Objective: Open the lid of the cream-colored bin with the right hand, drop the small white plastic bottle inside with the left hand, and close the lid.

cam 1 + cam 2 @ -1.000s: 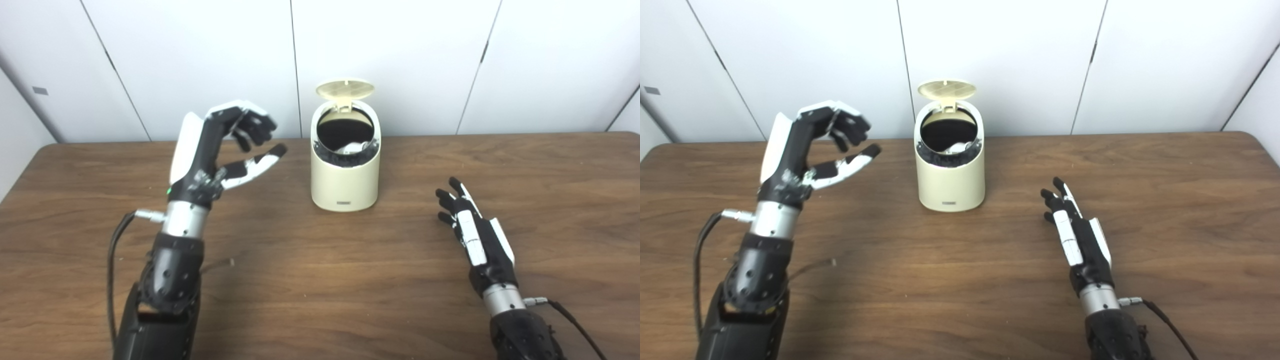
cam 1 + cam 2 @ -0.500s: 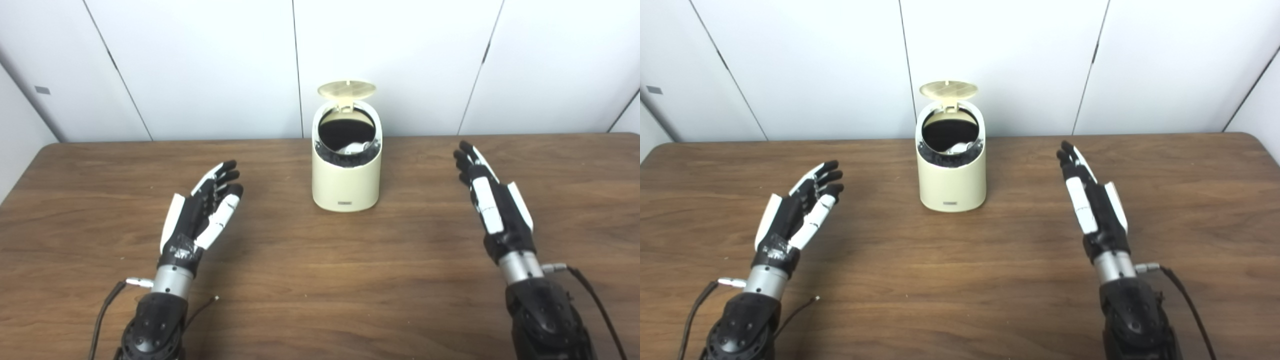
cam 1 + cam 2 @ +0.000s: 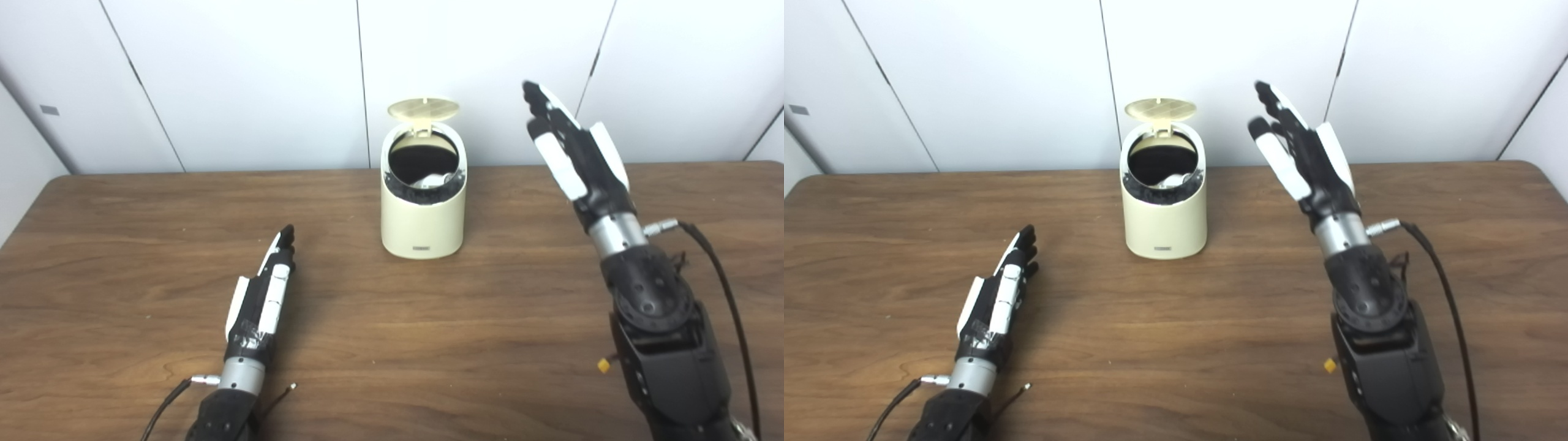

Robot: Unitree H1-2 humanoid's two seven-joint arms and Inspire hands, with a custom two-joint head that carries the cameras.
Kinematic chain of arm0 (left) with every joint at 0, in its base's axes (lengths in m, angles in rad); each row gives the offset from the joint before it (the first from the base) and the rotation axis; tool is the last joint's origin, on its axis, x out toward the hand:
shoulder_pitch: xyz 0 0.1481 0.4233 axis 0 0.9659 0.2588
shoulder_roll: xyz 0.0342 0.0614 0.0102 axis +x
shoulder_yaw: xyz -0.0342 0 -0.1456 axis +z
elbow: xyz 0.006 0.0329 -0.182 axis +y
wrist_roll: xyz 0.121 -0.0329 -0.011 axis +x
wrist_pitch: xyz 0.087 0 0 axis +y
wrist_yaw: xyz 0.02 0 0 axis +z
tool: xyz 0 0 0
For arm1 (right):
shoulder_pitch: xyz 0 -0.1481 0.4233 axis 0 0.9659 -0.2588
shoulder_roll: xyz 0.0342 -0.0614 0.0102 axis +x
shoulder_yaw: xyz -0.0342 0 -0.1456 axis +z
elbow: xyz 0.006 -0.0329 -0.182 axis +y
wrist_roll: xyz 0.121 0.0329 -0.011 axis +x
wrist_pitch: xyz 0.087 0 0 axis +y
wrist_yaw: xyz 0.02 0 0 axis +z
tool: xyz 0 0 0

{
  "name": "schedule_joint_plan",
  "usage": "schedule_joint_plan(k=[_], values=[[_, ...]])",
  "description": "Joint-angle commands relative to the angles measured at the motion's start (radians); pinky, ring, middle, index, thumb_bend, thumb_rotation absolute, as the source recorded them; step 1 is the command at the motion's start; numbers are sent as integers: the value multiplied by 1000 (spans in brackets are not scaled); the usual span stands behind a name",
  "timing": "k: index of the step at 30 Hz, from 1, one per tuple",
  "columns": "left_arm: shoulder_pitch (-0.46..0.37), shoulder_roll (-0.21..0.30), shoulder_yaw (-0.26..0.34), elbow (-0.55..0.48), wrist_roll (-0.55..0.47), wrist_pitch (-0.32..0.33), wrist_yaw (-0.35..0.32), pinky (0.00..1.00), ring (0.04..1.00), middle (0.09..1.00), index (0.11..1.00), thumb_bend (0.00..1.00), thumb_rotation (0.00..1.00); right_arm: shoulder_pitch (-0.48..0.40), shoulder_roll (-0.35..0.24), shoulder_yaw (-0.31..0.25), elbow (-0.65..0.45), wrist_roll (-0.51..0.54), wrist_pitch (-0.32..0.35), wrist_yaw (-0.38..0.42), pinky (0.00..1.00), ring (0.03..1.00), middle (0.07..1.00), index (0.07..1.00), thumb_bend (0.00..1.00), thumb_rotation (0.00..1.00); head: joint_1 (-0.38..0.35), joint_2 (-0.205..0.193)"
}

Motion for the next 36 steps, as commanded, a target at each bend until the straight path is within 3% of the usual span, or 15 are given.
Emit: schedule_joint_plan(k=[1, 8, 15, 19, 22, 29, 36], values=[[-4, 3, -6, 2, 22, -36, 21, 996, 996, 1000, 1000, 601, 1000, -73, -19, 5, 3, -25, -21, 6, 815, 890, 913, 900, 628, 1000, 0, -1], [3, -7, -16, -21, 28, -20, 34, 969, 978, 980, 967, 571, 1000, -217, -19, 47, 132, -87, -21, 14, 839, 908, 934, 931, 573, 1000, 12, 2], [1, -8, -14, -24, -4, -16, 25, 954, 963, 966, 966, 585, 1000, -278, -14, 94, 203, -132, -18, 27, 882, 926, 927, 894, 613, 1000, 17, 0], [1, -11, -12, -24, -9, -15, 28, 965, 972, 971, 966, 589, 1000, -290, -28, 136, 207, -169, -12, 61, 905, 964, 960, 898, 601, 1000, 19, -1], [-1, -14, -8, -23, -23, -9, 26, 975, 973, 973, 967, 601, 1000, -293, -35, 159, 206, -204, -8, 77, 918, 992, 981, 842, 610, 1000, 19, -2], [-7, -12, -7, -9, -42, -5, 24, 994, 985, 991, 982, 585, 1000, -285, -35, 160, 210, -227, -15, 97, 920, 1000, 1000, 787, 624, 1000, 23, -2], [-12, -18, -8, -13, -69, 5, 20, 1000, 1000, 1000, 985, 647, 1000, -263, -42, 154, 194, -242, -4, 108, 977, 1000, 1000, 695, 663, 1000, 24, -3]])
